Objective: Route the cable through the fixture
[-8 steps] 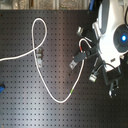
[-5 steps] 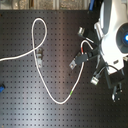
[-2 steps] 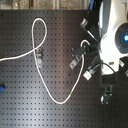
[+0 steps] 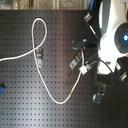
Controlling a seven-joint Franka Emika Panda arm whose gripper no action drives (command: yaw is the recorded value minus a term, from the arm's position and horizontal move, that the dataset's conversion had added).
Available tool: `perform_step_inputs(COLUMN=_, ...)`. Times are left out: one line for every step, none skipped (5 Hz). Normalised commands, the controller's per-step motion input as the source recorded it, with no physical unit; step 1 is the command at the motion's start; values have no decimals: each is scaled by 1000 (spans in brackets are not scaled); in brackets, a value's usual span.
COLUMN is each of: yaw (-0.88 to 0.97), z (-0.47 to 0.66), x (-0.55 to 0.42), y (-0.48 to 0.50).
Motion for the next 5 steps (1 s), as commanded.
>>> perform_step_inputs(yaw=497, z=11, x=-12, y=53)
perform_step_inputs(yaw=74, z=1, x=19, y=361)
perform_step_inputs(yaw=-23, z=1, x=84, y=354)
perform_step_inputs(yaw=0, z=0, x=9, y=35)
perform_step_inputs(yaw=34, z=129, x=-83, y=293)
